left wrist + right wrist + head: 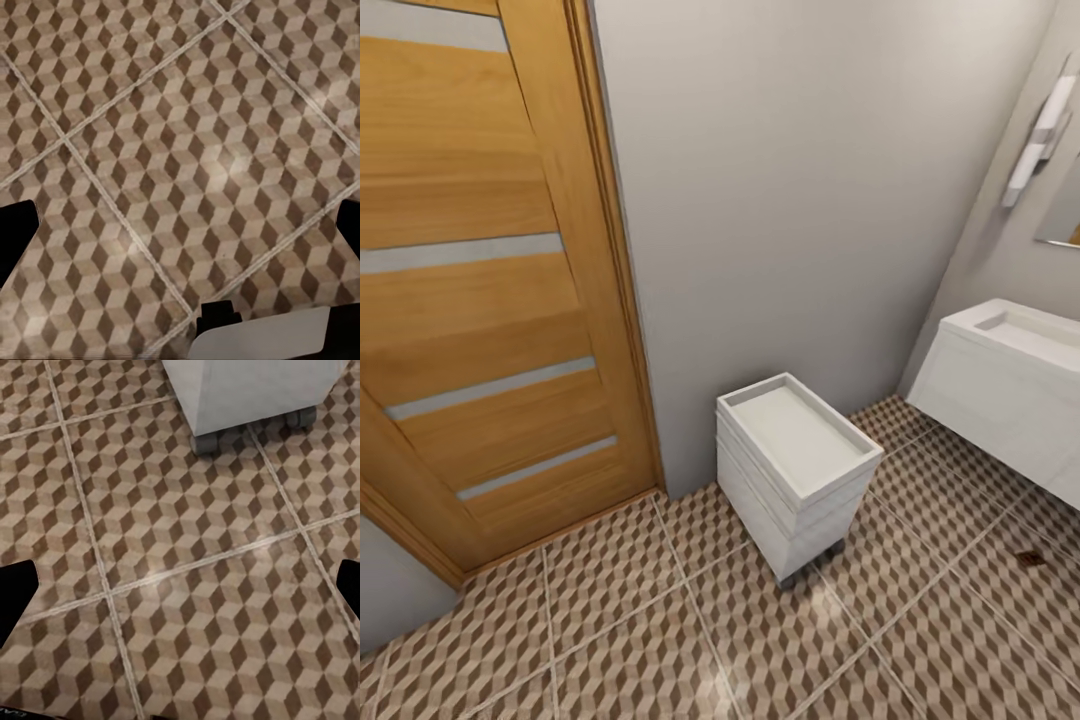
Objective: Take the four mousetraps from the cabinet in the bathroom and place them on the bathroom floor. Make sure all four end up on the same floor surface, and ensure that at least two of them are either under or directly next to the same bathroom sink.
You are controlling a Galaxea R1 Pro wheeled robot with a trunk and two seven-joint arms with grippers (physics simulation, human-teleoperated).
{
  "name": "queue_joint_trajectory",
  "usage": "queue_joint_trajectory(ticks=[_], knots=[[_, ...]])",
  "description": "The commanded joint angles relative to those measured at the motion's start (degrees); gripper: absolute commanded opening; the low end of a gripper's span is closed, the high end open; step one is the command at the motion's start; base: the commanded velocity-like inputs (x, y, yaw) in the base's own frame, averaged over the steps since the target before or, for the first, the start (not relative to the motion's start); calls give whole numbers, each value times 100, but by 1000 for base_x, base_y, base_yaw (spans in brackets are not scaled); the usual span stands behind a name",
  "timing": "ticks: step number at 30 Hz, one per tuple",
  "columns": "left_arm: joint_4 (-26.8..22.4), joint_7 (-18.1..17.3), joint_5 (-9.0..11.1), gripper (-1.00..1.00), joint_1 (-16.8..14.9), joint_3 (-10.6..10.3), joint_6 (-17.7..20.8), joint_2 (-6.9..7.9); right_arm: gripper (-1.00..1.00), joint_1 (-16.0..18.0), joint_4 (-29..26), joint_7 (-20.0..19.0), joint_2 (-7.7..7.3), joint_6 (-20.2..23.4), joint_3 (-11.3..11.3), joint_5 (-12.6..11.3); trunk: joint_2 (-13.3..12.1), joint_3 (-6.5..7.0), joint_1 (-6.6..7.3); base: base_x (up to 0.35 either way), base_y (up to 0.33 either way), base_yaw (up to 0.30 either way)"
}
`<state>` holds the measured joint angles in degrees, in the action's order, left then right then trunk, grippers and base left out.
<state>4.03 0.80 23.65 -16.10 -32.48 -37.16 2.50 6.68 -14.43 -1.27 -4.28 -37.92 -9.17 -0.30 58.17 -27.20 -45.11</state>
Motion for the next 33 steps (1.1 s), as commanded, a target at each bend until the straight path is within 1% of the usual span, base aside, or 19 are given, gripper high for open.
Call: queue_joint_trajectory(ticks=[1,33], knots=[[19,8,26,100,-7,-48,-28,-4,100,1,1,-13,-2,-15,-6,-5,4,-9,0,0,0,264],[19,8,26,100,-7,-48,-28,-5,100,1,1,-14,-2,-16,-6,-5,4,-114,0,0,0,264]])
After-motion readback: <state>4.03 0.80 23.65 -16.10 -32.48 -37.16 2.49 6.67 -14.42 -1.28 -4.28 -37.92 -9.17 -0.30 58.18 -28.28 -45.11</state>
